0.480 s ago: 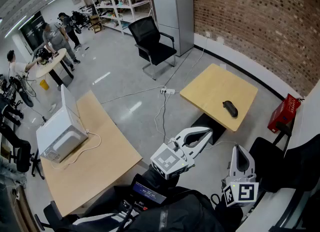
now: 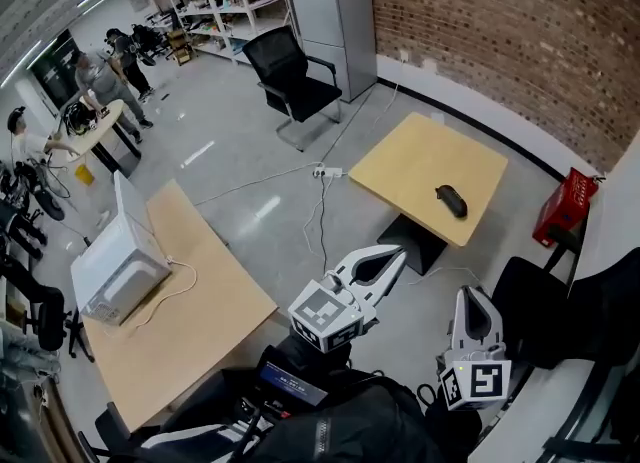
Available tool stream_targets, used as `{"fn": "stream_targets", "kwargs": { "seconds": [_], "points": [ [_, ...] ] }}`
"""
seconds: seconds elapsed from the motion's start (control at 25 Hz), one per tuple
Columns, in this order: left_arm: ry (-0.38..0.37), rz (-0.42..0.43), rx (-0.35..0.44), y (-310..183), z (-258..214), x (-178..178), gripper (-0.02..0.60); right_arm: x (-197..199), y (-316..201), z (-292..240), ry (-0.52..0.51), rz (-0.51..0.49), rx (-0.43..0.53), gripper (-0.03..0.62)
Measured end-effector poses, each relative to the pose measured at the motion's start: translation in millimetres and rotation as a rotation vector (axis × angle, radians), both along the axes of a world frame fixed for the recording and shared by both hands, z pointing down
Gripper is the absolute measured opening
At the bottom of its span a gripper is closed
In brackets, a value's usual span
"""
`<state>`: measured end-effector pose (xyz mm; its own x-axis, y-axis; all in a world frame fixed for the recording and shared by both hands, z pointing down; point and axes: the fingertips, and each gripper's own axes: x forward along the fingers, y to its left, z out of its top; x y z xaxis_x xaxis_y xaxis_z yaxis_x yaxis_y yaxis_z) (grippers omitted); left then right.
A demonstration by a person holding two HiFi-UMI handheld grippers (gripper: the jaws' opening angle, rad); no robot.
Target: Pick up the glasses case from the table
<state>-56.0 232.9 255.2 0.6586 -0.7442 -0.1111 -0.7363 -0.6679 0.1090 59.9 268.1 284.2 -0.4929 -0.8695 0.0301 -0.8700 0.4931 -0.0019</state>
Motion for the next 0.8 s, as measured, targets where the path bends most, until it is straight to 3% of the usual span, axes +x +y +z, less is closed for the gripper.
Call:
{"fn": "stream_targets", "kwargs": {
  "seconds": [0.4,0.8],
  "points": [
    [-0.004,-0.029,-0.058,-4,14,9,-0.002,13,4,18,-0.037,-0.026,-0.043,0.006],
    [-0.033,0.009,-0.088,-8,26,36,-0.002,35,5,40,-0.042,-0.055,-0.104,0.006]
  ]
}}
